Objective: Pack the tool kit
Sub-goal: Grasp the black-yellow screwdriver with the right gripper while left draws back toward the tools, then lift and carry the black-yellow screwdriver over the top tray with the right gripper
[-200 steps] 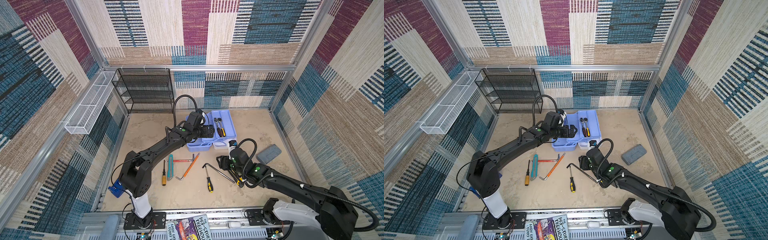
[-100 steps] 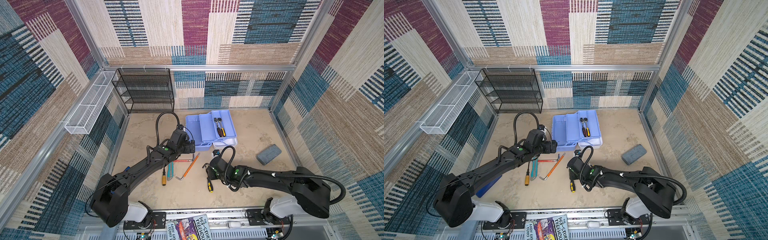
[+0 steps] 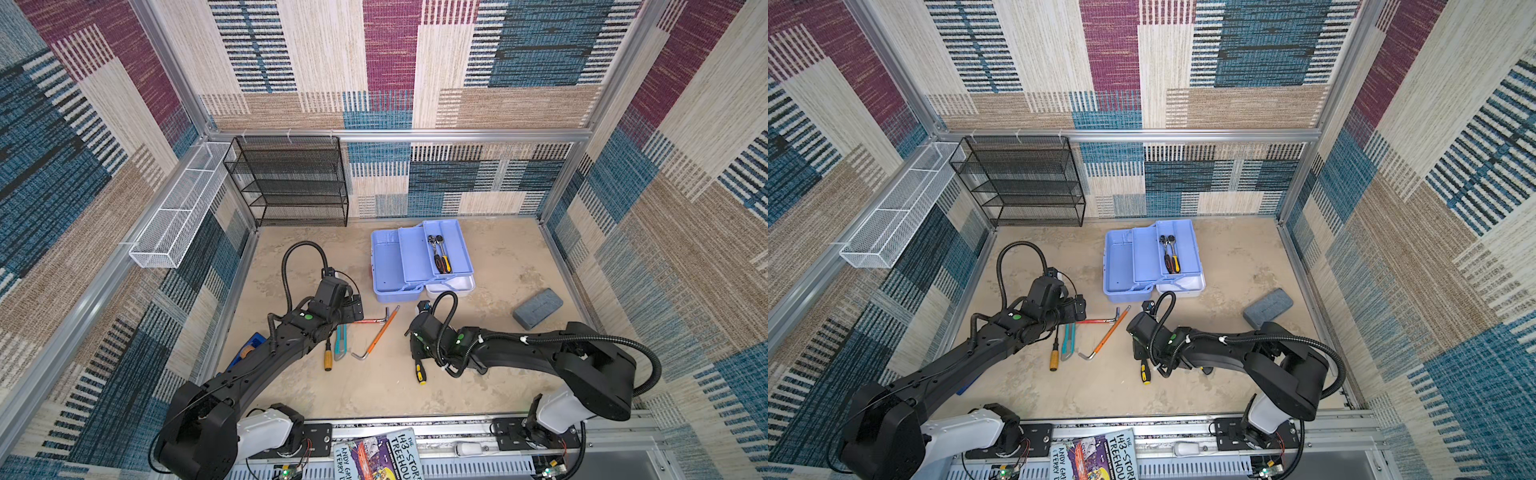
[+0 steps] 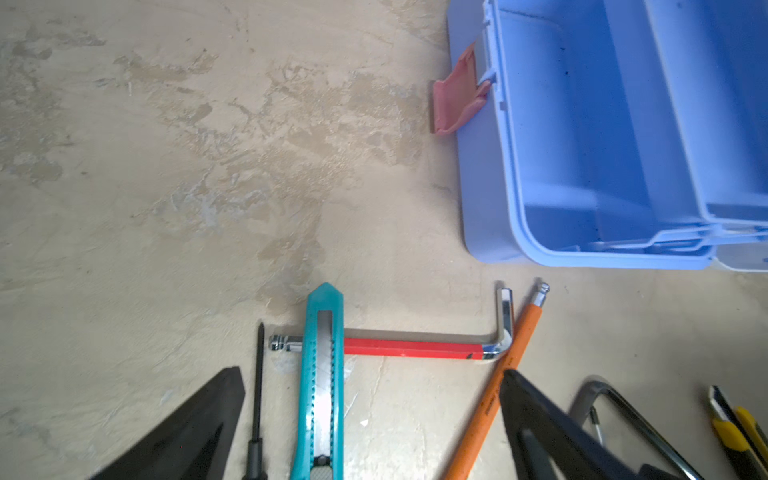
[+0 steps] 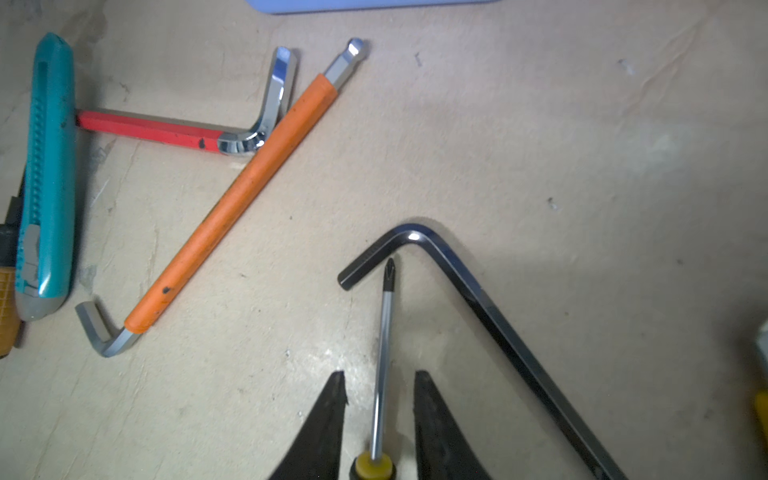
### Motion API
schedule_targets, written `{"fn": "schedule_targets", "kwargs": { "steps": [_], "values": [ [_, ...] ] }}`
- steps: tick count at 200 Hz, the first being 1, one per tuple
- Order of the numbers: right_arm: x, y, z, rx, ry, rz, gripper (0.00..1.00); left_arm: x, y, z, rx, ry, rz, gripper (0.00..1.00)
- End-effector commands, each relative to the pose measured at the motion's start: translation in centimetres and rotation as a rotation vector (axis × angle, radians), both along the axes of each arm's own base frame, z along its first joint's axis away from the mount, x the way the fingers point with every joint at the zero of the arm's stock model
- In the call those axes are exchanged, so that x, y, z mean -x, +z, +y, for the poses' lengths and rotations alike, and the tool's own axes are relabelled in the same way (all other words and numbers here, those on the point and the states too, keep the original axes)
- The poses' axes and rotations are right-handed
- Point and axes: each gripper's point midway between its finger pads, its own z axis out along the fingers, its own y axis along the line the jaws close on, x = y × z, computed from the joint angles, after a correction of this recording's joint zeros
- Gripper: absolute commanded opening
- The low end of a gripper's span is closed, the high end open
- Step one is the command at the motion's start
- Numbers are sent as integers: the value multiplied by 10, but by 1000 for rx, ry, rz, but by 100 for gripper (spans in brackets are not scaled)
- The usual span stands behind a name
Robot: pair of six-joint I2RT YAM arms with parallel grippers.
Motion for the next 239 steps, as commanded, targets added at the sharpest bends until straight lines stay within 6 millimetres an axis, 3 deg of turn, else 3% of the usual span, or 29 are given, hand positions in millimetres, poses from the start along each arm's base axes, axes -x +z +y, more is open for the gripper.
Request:
{"fn": "schedule_targets", "kwargs": {
  "steps": [1,92,136,239],
  "values": [
    [1,-6,4,12,18,19,29,12,-10,15,-28,53,29,99],
    [12,-29,9,68,79,95,18,28,-8,37,-76,95,11,99],
    [15,-38,-1,129,89,105,11,29,-7,40,-81,102,7,99],
    [10,-31,-8,182,112,64,0,28,-6,44,-94,105,5,99]
  ]
}}
